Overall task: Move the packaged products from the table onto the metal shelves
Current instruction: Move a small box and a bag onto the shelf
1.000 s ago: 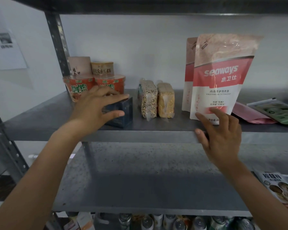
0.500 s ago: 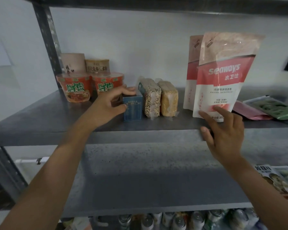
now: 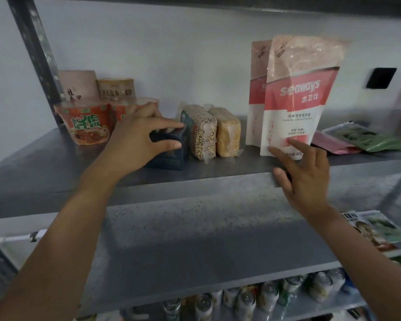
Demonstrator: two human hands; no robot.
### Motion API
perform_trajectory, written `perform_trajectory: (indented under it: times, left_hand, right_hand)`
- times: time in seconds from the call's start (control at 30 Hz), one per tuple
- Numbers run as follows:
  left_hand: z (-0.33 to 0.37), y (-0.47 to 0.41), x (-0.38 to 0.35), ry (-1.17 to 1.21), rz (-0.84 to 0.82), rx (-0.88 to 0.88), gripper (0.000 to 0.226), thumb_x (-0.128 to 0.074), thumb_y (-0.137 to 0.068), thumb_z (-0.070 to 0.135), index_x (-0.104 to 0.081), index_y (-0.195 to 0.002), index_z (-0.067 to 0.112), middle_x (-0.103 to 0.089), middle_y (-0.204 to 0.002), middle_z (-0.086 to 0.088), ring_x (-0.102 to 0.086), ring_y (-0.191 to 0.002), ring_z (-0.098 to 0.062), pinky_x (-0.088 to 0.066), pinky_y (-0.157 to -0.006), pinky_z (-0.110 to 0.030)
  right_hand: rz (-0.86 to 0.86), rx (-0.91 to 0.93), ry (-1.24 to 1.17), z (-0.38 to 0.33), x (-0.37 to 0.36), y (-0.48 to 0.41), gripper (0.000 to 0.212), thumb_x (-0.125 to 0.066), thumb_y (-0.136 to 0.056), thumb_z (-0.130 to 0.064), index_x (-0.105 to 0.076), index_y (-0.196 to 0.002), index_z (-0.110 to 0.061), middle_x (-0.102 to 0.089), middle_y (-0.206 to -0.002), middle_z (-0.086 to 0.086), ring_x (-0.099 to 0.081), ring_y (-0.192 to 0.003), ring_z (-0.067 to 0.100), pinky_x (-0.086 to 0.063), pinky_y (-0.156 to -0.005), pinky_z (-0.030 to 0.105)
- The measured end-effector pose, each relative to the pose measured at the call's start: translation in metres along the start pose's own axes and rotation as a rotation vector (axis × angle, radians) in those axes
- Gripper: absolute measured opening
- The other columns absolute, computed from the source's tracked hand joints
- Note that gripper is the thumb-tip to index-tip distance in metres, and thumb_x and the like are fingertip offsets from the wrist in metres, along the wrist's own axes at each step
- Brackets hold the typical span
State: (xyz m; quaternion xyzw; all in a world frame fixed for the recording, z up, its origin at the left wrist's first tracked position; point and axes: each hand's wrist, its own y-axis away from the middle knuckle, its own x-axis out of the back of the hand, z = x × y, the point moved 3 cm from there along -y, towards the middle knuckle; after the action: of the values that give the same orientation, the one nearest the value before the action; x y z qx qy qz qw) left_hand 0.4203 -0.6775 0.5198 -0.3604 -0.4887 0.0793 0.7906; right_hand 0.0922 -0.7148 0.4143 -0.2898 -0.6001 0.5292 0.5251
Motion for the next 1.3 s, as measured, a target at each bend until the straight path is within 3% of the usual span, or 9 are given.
perform_trajectory:
  times: [0.1, 0.2, 0.33, 0.5, 0.87, 1.03, 1.3]
  left_hand:
    - [0.013, 0.002, 0.008, 0.069, -0.155, -0.036, 0.046, -0.066, -0.068, 0.046, -0.06, -0.114, 0.045, -0.052, -0.099, 0.006, -0.041, -0.102, -0.016, -0.037, -0.089, -0.034]
    - [0.024, 0.006, 0.011, 0.091, -0.25, -0.039, 0.051, -0.076, -0.072, 0.03, -0.055, -0.113, 0.052, -0.052, -0.106, 0.011, -0.037, -0.115, -0.014, -0.026, -0.095, -0.026]
    - [0.046, 0.007, -0.004, 0.078, -0.177, 0.021, 0.051, -0.073, -0.076, 0.033, -0.056, -0.121, 0.048, -0.047, -0.105, 0.02, -0.03, -0.108, -0.004, -0.024, -0.097, -0.027]
    - [0.067, 0.001, -0.026, -0.053, -0.095, 0.0, 0.049, -0.069, -0.08, 0.042, -0.056, -0.127, 0.044, -0.042, -0.108, 0.021, -0.024, -0.1, -0.003, -0.031, -0.095, -0.038]
    - [0.08, -0.007, -0.048, -0.155, -0.025, 0.041, 0.046, -0.066, -0.084, 0.042, -0.056, -0.129, 0.041, -0.05, -0.123, 0.013, -0.033, -0.116, -0.019, -0.034, -0.093, -0.043]
    - [0.09, -0.003, -0.053, -0.25, -0.008, 0.059, 0.047, -0.062, -0.087, 0.043, -0.053, -0.132, 0.04, -0.048, -0.126, 0.012, -0.032, -0.119, -0.022, -0.028, -0.09, -0.039]
    - [0.115, -0.002, -0.06, -0.164, 0.006, -0.01, 0.047, -0.065, -0.085, 0.041, -0.055, -0.131, 0.039, -0.05, -0.127, 0.011, -0.034, -0.118, -0.022, -0.032, -0.094, -0.043]
  right_hand:
    - [-0.001, 0.0, 0.004, 0.001, -0.001, 0.0, 0.048, -0.032, -0.101, -0.049, -0.065, -0.124, -0.021, -0.046, -0.13, 0.01, -0.049, -0.101, 0.037, -0.04, -0.078, 0.043]
    - [-0.002, -0.004, 0.01, 0.001, -0.002, 0.0, 0.048, -0.032, -0.101, -0.049, -0.065, -0.124, -0.021, -0.047, -0.13, 0.01, -0.049, -0.102, 0.037, -0.04, -0.079, 0.043]
    - [0.008, -0.006, 0.006, 0.001, -0.002, 0.001, 0.049, -0.032, -0.101, -0.049, -0.065, -0.123, -0.021, -0.044, -0.13, 0.008, -0.046, -0.103, 0.035, -0.04, -0.078, 0.043]
    - [0.03, 0.0, -0.004, 0.001, -0.003, 0.001, 0.048, -0.031, -0.102, -0.048, -0.065, -0.123, -0.021, -0.045, -0.129, 0.008, -0.045, -0.103, 0.034, -0.041, -0.077, 0.044]
    - [0.025, -0.015, -0.006, 0.001, -0.003, 0.001, 0.05, -0.031, -0.101, -0.05, -0.065, -0.123, -0.021, -0.044, -0.13, 0.007, -0.044, -0.105, 0.032, -0.039, -0.078, 0.042]
    - [0.01, -0.014, 0.001, 0.002, -0.003, 0.002, 0.05, -0.031, -0.101, -0.051, -0.065, -0.123, -0.021, -0.047, -0.129, 0.009, -0.045, -0.106, 0.032, -0.039, -0.078, 0.041]
    - [0.012, -0.009, 0.001, 0.002, -0.004, 0.001, 0.052, -0.03, -0.1, -0.052, -0.065, -0.124, -0.022, -0.044, -0.131, 0.007, -0.045, -0.106, 0.032, -0.038, -0.078, 0.04]
